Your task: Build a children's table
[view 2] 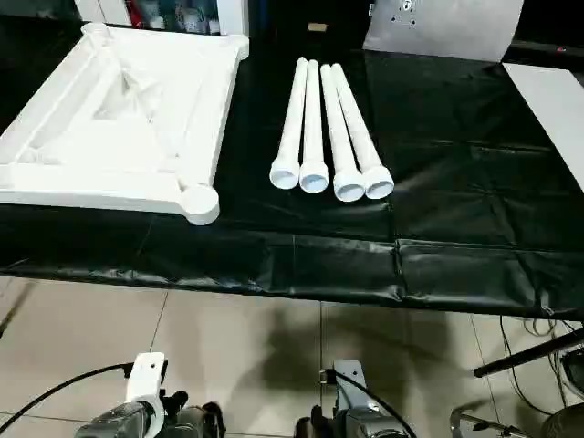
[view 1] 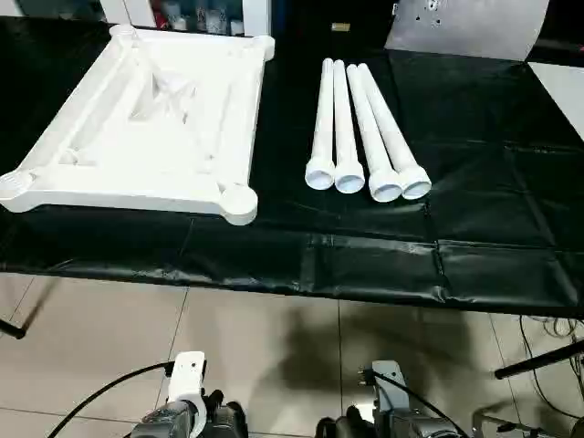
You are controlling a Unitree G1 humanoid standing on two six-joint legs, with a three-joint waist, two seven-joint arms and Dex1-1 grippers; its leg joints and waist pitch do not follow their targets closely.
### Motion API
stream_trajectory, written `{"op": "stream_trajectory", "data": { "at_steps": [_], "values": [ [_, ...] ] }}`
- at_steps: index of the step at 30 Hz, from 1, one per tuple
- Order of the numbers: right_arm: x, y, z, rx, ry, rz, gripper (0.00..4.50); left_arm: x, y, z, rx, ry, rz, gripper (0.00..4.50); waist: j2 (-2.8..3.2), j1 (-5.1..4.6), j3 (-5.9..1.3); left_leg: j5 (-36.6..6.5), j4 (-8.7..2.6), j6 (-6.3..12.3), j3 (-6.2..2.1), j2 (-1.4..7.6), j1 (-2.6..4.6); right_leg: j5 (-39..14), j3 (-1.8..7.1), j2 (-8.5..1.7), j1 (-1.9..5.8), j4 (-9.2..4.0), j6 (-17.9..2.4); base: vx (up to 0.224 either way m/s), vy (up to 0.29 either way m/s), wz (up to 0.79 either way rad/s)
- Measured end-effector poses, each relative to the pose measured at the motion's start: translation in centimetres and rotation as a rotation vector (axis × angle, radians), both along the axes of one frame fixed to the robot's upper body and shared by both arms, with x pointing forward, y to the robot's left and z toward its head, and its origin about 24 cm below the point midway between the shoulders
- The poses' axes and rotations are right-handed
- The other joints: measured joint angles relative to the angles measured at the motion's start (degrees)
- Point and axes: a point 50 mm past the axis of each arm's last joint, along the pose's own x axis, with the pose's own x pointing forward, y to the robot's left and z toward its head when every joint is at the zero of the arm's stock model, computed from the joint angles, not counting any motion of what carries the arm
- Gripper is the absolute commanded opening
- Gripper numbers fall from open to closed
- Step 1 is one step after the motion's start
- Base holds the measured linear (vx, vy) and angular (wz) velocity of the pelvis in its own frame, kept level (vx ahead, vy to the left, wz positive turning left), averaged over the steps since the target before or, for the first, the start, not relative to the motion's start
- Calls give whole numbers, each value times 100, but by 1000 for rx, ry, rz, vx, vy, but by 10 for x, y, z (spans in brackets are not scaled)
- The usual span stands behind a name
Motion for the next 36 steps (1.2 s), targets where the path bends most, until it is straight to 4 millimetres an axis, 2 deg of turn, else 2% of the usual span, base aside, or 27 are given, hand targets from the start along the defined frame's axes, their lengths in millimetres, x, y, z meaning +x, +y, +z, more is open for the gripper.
{"op": "stream_trajectory", "data": {
  "at_steps": [36],
  "values": [
    [0, 0, 0, 0, 0, 0, 450, 0, 0, 0, 0, 0, 0, 256, 0, 0, 0, 0, 0, 0, 0, 0, 0, 0, 0, 0, 0, 0, 0, 0, 0, 0]
  ]
}}
